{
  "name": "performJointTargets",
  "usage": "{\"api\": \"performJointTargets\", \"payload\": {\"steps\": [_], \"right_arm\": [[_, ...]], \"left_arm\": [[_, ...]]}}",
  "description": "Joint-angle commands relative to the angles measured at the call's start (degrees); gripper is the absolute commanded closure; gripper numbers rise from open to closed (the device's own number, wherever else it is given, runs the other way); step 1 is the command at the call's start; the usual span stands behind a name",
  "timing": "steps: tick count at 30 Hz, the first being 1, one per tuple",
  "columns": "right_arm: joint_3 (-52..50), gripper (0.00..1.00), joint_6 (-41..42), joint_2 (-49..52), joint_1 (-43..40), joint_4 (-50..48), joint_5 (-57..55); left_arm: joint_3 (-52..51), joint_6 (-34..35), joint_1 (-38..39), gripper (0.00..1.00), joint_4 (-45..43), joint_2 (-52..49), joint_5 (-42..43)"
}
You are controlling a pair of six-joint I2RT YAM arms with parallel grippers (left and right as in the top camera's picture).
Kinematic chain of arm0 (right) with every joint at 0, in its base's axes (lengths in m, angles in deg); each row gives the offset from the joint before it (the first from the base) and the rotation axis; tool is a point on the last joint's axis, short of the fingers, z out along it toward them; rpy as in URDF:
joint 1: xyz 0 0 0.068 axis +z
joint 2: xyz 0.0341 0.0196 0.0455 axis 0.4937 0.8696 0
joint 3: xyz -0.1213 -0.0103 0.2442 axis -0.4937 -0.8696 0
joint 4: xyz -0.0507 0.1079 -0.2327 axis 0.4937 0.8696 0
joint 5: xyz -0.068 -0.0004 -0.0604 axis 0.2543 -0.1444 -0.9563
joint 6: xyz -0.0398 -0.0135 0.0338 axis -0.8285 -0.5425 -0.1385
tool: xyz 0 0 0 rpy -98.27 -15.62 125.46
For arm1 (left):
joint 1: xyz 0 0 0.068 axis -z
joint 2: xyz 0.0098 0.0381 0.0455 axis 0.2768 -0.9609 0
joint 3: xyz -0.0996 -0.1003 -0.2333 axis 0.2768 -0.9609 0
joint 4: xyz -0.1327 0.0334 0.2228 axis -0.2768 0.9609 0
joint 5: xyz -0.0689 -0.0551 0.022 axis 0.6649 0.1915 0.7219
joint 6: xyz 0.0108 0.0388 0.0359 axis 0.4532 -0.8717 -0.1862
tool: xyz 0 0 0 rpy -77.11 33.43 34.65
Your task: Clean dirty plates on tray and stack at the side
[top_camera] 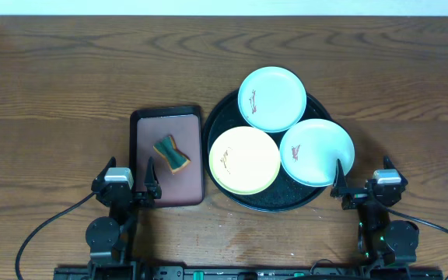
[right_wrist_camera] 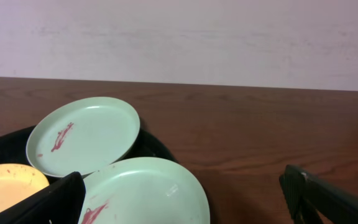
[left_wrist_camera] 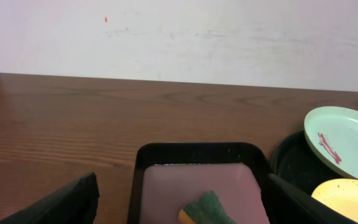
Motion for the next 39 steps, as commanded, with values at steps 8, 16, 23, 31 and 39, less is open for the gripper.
{"api": "performJointTargets", "payload": {"steps": [8,16,23,31,39], "right_arm": [[0.0,0.01,-0.3,-0.2,0.3,0.4,-0.1],[0.0,0.01,-0.3,-0.2,0.3,0.4,-0.1],[0.0,0.01,-0.3,-0.2,0.3,0.4,-0.1],[0.0,0.01,-0.3,-0.2,0.3,0.4,-0.1],[0.0,0.01,-0.3,-0.2,0.3,0.4,-0.1]], "left_arm": [[-0.8,-0.8,-0.3,0.16,2.2,0.4,1.2],[-0.8,-0.8,-0.3,0.16,2.2,0.4,1.2],[-0.8,-0.8,-0.3,0.16,2.2,0.4,1.2],[-0.8,-0.8,-0.3,0.16,2.2,0.4,1.2],[-0.8,21.5,-0.2,0.16,-6.4,0.4,25.6]]}}
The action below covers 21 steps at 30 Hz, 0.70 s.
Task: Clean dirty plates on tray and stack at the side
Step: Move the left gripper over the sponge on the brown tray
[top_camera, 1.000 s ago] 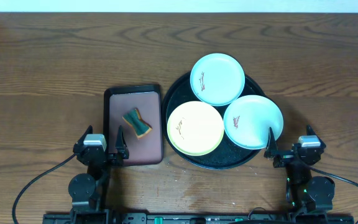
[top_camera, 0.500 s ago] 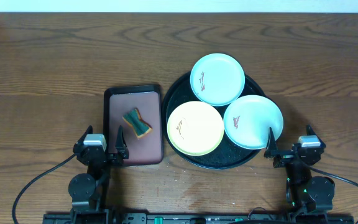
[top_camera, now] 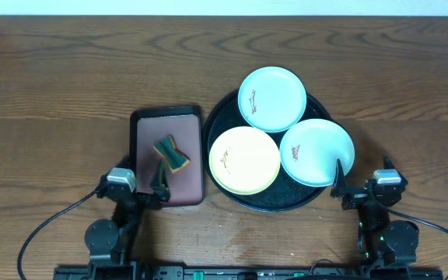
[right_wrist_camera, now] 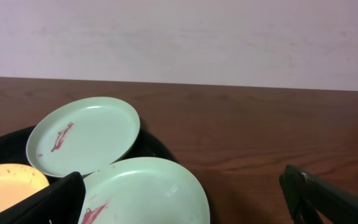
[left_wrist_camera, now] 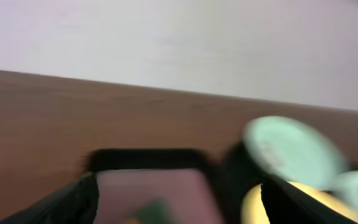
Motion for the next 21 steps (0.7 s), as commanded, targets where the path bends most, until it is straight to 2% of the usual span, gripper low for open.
{"api": "performJointTargets", "payload": {"steps": [1,3,6,8,10,12,16,19,21], "right_arm": [[0.0,0.01,-0.3,-0.2,0.3,0.4,-0.1],[0.0,0.01,-0.3,-0.2,0.3,0.4,-0.1],[0.0,0.01,-0.3,-0.2,0.3,0.4,-0.1],[0.0,0.01,-0.3,-0.2,0.3,0.4,-0.1],[0.0,0.01,-0.3,-0.2,0.3,0.4,-0.1],[0.0,0.01,-0.3,-0.2,0.3,0.4,-0.1],[0.0,0.01,-0.3,-0.2,0.3,0.4,-0.1],[0.0,0.01,-0.3,-0.2,0.3,0.4,-0.1],[0.0,0.01,-0.3,-0.2,0.3,0.4,-0.1]], "left_arm": [[-0.6,12.2,-0.2,0.16,-2.8,0.4,13.9],[-0.6,16.4,-0.2,0.16,-5.6,0.4,16.0],[-0.6,20.7,-0.2,0.16,-17.5,0.4,21.4],[-0.1,20.8,-0.2,0.16,-23.6,0.4,20.8],[2.0,20.2,-0.3,0.16,-24.3,0.3,16.5],[5.1,17.3,-0.3,0.16,-21.8,-0.3,13.4],[15.0,9.7,-0.3,0.16,-9.6,-5.9,10.4],[23.5,4.9,-0.3,0.16,-0.9,-14.8,9.9],[29.4,4.2,-0.3,0.16,5.5,-22.2,9.9]]}}
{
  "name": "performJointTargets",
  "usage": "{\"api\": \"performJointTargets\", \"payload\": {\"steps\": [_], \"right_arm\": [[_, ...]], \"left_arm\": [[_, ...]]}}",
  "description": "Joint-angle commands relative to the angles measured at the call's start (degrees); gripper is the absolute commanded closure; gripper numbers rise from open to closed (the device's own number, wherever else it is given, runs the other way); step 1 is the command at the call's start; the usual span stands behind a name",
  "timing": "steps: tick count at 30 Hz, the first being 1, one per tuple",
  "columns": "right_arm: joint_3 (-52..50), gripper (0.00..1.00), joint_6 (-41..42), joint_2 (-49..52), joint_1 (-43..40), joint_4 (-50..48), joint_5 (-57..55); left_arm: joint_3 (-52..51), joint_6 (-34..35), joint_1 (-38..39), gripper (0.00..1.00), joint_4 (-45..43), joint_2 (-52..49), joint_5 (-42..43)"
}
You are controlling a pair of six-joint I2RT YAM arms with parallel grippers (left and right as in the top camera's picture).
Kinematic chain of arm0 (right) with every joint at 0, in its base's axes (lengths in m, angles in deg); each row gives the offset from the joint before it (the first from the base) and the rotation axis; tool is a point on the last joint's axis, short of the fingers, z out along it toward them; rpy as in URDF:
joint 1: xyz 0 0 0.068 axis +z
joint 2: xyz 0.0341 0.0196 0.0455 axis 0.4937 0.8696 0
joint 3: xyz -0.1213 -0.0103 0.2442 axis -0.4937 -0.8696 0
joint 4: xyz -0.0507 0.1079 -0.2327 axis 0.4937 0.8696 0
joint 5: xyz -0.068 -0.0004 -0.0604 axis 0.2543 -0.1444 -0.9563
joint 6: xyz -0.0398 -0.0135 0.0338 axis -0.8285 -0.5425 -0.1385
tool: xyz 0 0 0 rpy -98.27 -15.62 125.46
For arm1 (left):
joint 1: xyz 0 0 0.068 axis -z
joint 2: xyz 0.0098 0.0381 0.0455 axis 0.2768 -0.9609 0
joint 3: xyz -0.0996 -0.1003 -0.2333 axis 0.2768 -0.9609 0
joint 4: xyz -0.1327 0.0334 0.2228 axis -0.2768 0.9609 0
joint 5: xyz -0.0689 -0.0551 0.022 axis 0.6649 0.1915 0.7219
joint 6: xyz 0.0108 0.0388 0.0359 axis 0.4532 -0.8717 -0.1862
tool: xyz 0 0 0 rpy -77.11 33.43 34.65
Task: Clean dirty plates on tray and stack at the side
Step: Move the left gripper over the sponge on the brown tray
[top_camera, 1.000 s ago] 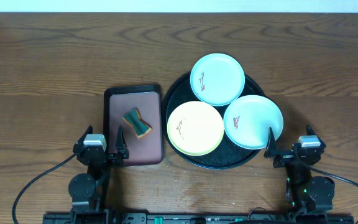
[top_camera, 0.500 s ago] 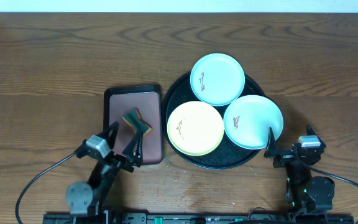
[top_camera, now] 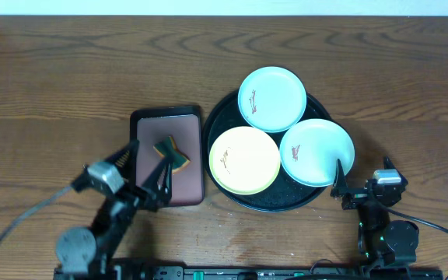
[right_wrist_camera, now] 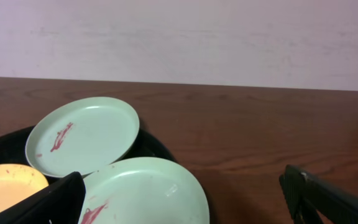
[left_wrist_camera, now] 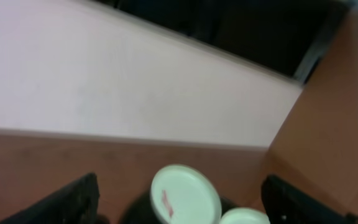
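Three dirty plates with red smears lie on a round black tray (top_camera: 225,117): a pale green one (top_camera: 271,98) at the back, a yellow one (top_camera: 244,159) front left, a second green one (top_camera: 316,152) front right. A yellow-green sponge (top_camera: 171,152) lies on a small rectangular tray (top_camera: 190,132) left of them. My left gripper (top_camera: 150,157) stands open, lifted and tilted over that tray's near left part, close beside the sponge. Its wrist view is blurred and shows the back plate (left_wrist_camera: 185,200). My right gripper (right_wrist_camera: 182,208) rests open at the front right plate's (right_wrist_camera: 142,190) near edge.
Brown wooden table (top_camera: 53,78) all around, with a pale wall (right_wrist_camera: 179,37) behind it. Black cables (top_camera: 22,225) run from both arm bases along the front edge.
My left gripper has risen and swung to the left front of the sponge tray, its camera now tilted up toward the wall. The right gripper, the plates and the sponge stand as before.
Both grippers rested open at the front edge, left before the sponge tray, right before the plates. Then the left wrist view blurred as that arm turned toward the plates. Now the left gripper is lifted over the sponge tray; nothing has been grasped.
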Motion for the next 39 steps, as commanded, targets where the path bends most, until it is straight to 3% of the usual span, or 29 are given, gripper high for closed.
{"api": "performJointTargets", "payload": {"steps": [1,4,6,9,12,17,23,27,31,39], "right_arm": [[0.0,0.01,-0.3,-0.3,0.3,0.3,-0.1],[0.0,0.01,-0.3,-0.3,0.3,0.3,-0.1],[0.0,0.01,-0.3,-0.3,0.3,0.3,-0.1],[0.0,0.01,-0.3,-0.3,0.3,0.3,-0.1],[0.0,0.01,-0.3,-0.3,0.3,0.3,-0.1],[0.0,0.01,-0.3,-0.3,0.3,0.3,-0.1],[0.0,0.01,-0.3,-0.3,0.3,0.3,-0.1],[0.0,0.01,-0.3,-0.3,0.3,0.3,0.0],[0.0,0.01,-0.3,-0.3,0.3,0.3,-0.1],[0.0,0.01,-0.3,-0.3,0.3,0.3,0.0]], "left_arm": [[10.0,-5.2,-0.3,0.16,8.0,-11.5,-1.4],[18.6,-6.4,-0.3,0.16,20.8,-22.5,-1.3],[23.0,-6.3,-0.3,0.16,26.4,-28.5,4.5],[25.1,-4.7,-0.3,0.16,25.6,-34.2,17.5],[25.2,-0.3,-0.3,0.16,19.3,-37.4,19.2],[27.1,3.0,0.7,0.16,21.2,-40.0,4.2],[34.9,3.2,8.5,0.15,39.3,-43.1,-28.0],[38.9,6.9,15.3,0.16,49.0,-47.5,-42.6],[39.1,9.2,18.9,0.16,50.1,-51.2,-44.2],[39.0,12.8,19.8,0.15,49.4,-58.4,-39.6]]}}
